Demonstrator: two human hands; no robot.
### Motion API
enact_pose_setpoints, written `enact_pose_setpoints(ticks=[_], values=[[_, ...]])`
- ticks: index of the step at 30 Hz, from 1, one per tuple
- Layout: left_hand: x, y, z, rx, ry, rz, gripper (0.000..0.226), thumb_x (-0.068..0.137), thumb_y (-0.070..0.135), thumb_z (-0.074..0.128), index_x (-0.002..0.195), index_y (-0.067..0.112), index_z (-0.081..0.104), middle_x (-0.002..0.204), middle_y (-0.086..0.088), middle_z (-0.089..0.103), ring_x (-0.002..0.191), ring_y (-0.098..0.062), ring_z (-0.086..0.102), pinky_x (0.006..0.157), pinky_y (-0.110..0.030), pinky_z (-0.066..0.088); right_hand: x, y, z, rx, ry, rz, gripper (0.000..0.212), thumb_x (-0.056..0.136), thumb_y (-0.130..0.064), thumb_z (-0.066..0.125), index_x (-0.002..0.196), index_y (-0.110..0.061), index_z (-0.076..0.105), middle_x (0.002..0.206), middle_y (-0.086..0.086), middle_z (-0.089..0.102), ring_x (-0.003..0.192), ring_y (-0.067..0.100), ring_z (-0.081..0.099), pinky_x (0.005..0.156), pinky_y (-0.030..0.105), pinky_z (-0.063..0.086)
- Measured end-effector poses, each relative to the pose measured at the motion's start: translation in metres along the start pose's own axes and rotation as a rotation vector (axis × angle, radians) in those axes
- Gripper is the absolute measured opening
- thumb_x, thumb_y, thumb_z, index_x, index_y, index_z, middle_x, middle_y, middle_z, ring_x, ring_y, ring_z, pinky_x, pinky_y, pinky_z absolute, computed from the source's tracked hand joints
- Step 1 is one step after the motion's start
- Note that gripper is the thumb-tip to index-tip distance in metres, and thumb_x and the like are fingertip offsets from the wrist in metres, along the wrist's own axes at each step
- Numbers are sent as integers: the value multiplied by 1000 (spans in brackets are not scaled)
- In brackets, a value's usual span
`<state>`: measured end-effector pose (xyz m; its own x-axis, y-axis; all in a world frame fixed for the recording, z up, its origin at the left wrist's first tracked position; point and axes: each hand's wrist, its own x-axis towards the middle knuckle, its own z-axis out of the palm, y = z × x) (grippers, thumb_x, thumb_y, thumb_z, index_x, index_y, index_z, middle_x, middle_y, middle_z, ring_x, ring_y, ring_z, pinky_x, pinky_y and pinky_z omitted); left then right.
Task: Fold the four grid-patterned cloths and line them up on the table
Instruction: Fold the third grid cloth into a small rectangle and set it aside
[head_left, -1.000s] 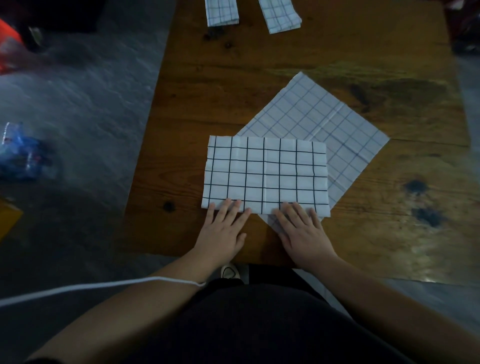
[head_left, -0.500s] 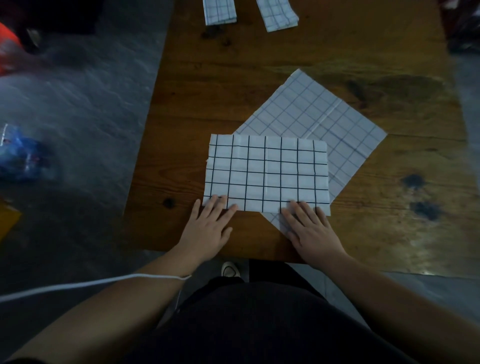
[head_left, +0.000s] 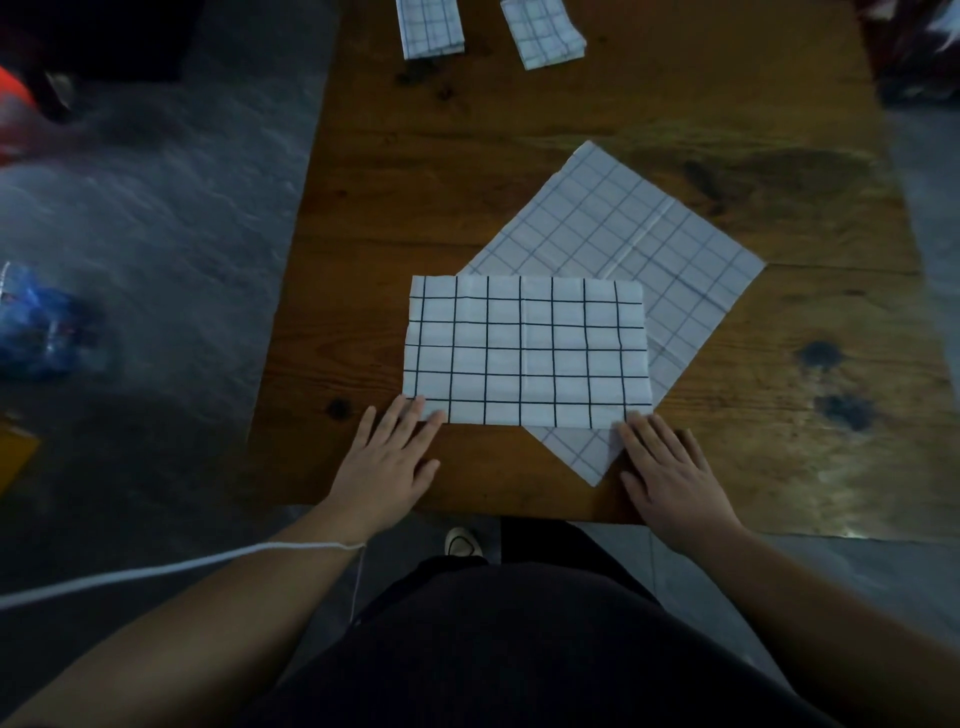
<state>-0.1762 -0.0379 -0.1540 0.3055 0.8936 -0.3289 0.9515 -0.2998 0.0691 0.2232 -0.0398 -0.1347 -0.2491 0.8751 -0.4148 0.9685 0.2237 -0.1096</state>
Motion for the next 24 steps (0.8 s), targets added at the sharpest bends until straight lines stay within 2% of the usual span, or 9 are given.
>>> enact_pose_setpoints(ticks=[3,6,9,11,14,17,19,22,24], values=[[1,2,-5,-37,5,-25,68,102,58,13,161,26,3,169,-6,2,155,-24,-7,123,-50,-6,-4,-6,0,59,23,73,70,97,-55,6,161,-27,2,168,-5,-4,153,12,-17,125,42,-7],[8,19,-17,-49,54,34,67,103,55,12,160,24,0,169,-5,-4,155,-23,-13,124,-48,-8,-2,-28,-5,69,81,106,67,99,-51,10,161,-24,5,169,-1,-2,154,17,-15,126,46,-4],[19,53,-31,-95,74,133,67,105,53,17,161,22,-1,168,-4,-9,155,-22,-14,124,-47,-10,9,-63,-12,71,78,38,65,100,-48,9,161,-25,2,169,1,-2,154,20,-14,126,48,-1],[26,77,-34,-96,21,170,68,105,52,20,162,22,-4,167,-1,-13,154,-21,-16,125,-47,-9,19,-86,-13,79,69,-47,64,100,-48,9,161,-26,6,169,1,0,155,20,-11,126,49,0],[32,93,-25,-86,-44,133,68,104,51,23,162,22,2,170,-3,-3,156,-24,-9,125,-48,-4,33,-104,-8,82,34,-92,66,100,-49,8,161,-26,9,169,0,2,155,19,-9,126,49,-1],[31,89,-12,-73,-48,130,67,102,51,21,162,24,12,170,-4,9,156,-25,0,125,-49,-1,36,-98,-2,49,10,-92,67,99,-51,8,161,-28,8,169,-4,4,155,16,-6,126,48,0],[27,80,-9,-69,-30,142,64,103,50,21,162,27,13,170,-4,10,156,-23,0,125,-50,1,31,-85,2,36,15,-86,64,101,-50,13,161,-29,7,169,-5,3,155,15,-7,126,48,1],[20,59,-6,-87,-5,107,61,105,49,21,162,30,11,169,-2,7,156,-22,-2,125,-50,1,19,-62,3,42,-9,-56,61,105,-47,18,161,-34,-1,167,-7,-10,154,16,-16,126,43,-5],[15,47,-3,-92,5,72,62,105,49,22,162,30,10,170,-3,9,156,-21,-1,125,-49,4,14,-49,4,22,-3,-79,60,106,-47,18,161,-34,-2,167,-6,-9,154,16,-16,125,40,-7]])
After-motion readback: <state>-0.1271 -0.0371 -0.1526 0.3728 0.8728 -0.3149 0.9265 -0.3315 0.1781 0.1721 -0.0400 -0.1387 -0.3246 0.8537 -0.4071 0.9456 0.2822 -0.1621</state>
